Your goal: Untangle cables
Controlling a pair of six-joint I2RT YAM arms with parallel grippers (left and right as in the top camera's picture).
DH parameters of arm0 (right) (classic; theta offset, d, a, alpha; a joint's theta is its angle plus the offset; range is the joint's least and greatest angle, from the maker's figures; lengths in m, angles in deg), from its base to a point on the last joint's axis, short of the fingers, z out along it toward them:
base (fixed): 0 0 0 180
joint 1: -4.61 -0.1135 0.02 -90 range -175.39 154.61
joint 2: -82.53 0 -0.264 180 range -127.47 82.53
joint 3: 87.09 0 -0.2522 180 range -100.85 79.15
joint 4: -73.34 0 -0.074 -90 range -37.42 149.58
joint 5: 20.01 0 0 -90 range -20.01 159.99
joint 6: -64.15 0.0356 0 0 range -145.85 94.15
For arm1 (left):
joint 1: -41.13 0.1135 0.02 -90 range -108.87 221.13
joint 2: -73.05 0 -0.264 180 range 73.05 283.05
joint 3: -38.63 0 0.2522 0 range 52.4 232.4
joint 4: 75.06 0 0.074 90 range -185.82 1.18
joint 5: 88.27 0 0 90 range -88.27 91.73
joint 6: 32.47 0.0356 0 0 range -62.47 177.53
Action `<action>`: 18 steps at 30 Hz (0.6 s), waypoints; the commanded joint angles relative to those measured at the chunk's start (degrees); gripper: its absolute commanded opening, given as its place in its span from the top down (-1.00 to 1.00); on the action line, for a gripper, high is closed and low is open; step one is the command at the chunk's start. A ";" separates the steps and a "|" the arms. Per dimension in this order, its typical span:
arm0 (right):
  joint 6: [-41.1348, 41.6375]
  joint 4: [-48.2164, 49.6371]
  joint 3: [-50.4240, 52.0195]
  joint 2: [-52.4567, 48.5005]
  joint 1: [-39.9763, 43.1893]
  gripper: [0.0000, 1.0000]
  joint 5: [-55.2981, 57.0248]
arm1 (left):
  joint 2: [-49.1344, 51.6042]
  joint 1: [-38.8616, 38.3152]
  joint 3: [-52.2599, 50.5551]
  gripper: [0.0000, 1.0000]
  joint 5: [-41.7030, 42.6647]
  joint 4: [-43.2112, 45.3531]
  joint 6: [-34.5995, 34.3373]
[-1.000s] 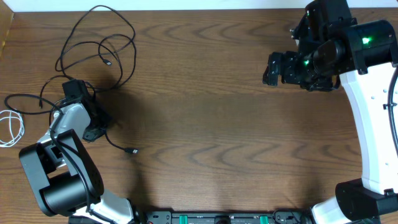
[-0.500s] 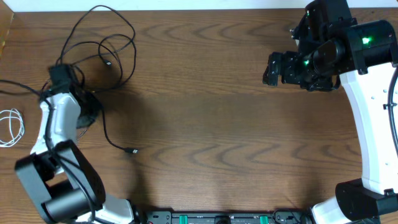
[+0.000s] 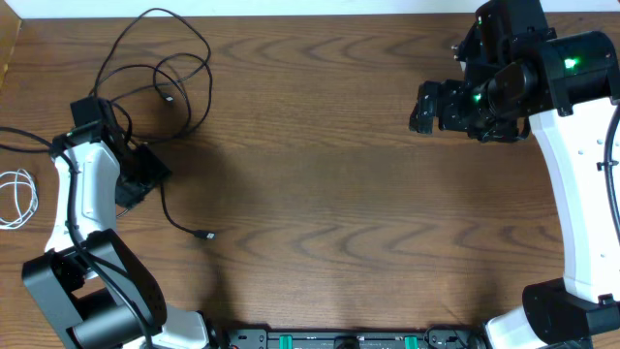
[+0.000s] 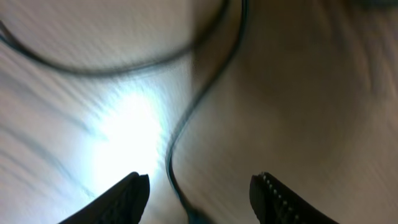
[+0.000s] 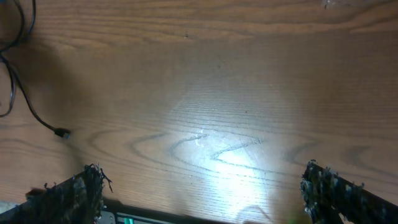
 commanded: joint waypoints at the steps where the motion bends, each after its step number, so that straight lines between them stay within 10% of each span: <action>1: -0.63 -0.04 -0.11 0.55 -0.28 -0.99 0.22 | -3.93 0.00 0.09 -0.14 3.87 -4.46 -4.50; 5: -0.63 -0.04 -0.11 0.55 -0.28 -0.98 0.22 | -7.34 0.00 0.09 -0.21 3.87 -8.28 -9.62; 7: -0.61 -0.04 -0.09 0.55 -0.28 -0.98 0.22 | -7.58 0.00 0.09 -0.96 3.91 -9.40 -10.54; 18: -0.63 -0.07 -0.11 0.55 -0.28 -0.98 0.24 | -7.50 0.00 -1.05 -0.99 4.50 -15.93 -10.58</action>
